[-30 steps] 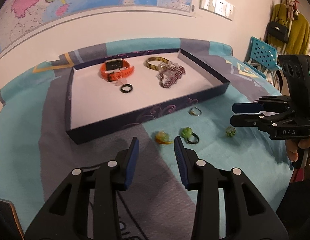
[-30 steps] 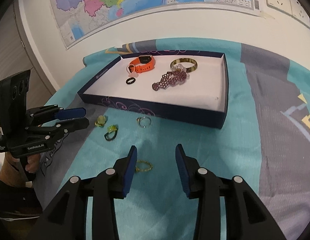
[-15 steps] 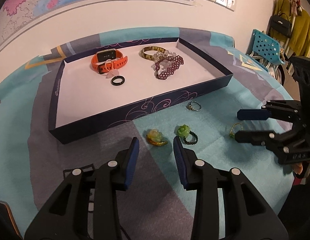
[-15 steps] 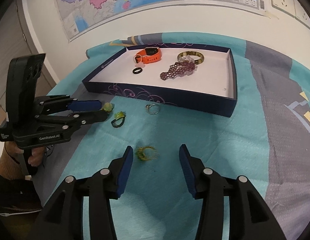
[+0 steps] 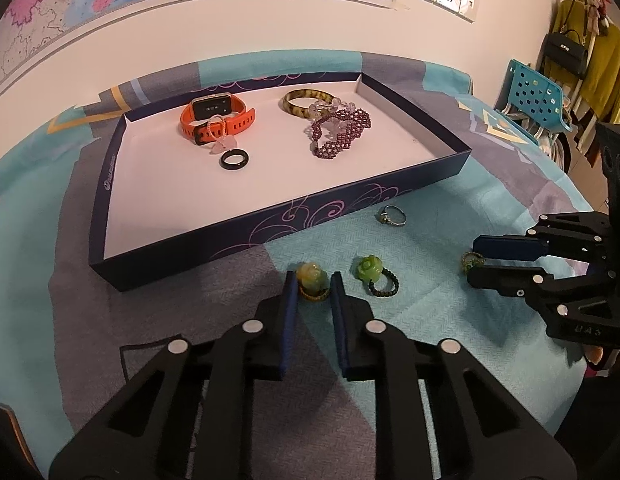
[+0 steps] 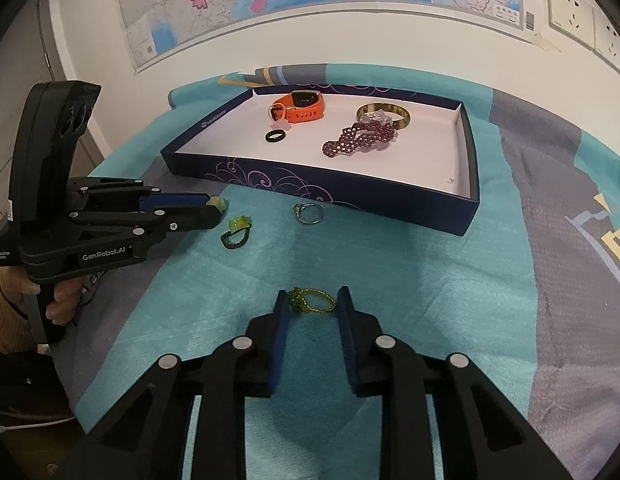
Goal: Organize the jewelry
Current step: 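Close the left tool on the yellow-green ring while the right tool grasps the gold ring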
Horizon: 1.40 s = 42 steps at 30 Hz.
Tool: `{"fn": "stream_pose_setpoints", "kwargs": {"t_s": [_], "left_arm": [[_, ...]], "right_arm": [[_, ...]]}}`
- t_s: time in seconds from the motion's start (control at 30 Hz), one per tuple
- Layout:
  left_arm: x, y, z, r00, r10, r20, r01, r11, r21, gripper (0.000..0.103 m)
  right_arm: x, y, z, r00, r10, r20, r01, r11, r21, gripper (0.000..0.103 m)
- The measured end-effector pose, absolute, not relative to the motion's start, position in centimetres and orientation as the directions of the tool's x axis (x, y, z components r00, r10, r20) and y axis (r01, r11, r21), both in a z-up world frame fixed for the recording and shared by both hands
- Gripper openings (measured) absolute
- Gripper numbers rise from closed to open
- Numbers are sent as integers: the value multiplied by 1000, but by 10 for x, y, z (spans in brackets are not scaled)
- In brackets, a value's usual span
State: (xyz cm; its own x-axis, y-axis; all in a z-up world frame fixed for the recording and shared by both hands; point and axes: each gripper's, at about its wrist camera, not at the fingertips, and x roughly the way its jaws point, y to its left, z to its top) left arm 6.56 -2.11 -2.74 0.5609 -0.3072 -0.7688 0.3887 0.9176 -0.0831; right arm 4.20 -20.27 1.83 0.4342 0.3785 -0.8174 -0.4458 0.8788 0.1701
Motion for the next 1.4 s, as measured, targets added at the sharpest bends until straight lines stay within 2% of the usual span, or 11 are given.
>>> {"fn": "stream_pose_setpoints", "kwargs": {"t_s": [0.4, 1.4], "left_arm": [[61, -17, -26, 567, -316, -760, 373, 922, -105, 13], [38, -7, 5, 624, -363, -692, 377, 915, -140, 13]], "right_arm": [[42, -205, 21, 433, 392, -812, -442, 877, 188, 15], [50, -203, 42, 478, 441, -760, -454, 865, 216, 14]]}}
